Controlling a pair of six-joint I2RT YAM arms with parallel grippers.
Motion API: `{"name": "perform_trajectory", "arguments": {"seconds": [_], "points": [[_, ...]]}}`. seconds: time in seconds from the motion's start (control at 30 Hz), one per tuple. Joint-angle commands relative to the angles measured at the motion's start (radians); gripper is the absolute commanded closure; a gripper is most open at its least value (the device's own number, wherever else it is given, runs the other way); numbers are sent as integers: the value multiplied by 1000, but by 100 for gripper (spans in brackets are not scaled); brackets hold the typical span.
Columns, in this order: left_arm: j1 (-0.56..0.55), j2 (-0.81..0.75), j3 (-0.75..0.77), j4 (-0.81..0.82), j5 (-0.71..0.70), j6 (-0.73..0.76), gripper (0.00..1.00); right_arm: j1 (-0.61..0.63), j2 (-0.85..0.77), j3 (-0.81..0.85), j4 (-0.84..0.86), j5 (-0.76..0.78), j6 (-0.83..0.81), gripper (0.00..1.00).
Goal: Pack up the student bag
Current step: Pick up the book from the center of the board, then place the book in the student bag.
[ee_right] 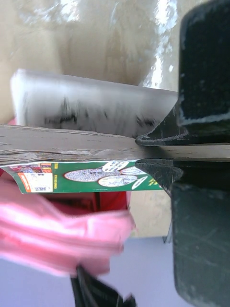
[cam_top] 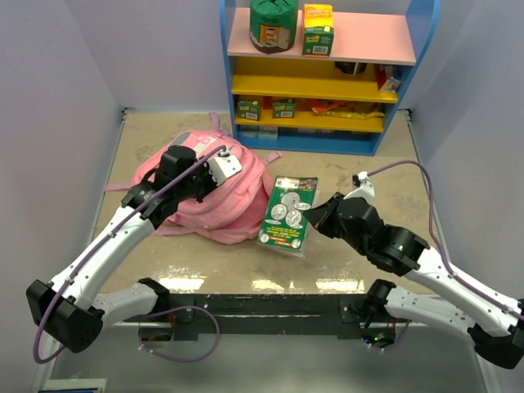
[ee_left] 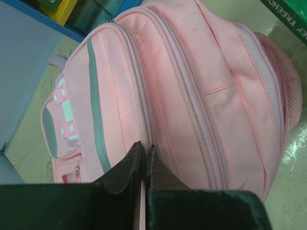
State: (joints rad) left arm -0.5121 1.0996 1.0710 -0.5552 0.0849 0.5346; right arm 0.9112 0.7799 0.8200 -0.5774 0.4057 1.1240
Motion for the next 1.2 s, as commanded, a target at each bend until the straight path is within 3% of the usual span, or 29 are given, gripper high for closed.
{"name": "perform_trajectory", "arguments": {"seconds": [0.0, 0.27, 0.53, 0.67, 1.0, 1.17], "points": [[17, -30, 119, 61, 53, -2, 100, -15, 34, 116, 86, 25, -35, 100], [93, -60, 225, -32, 237, 14, 100, -100, 151, 33, 283, -142, -36, 100], [142, -53, 261, -97, 306, 58, 100, -101, 261, 1, 462, -298, -35, 100], [142, -53, 265, -92, 337, 33, 100, -101, 309, -24, 632, -398, -21, 100], [144, -32, 302, -118, 381, 11, 100, -107, 528, 22, 881, -458, -10, 100], [144, -27, 313, -141, 409, 7, 100, -107, 646, 97, 921, -354, -4, 100]]}}
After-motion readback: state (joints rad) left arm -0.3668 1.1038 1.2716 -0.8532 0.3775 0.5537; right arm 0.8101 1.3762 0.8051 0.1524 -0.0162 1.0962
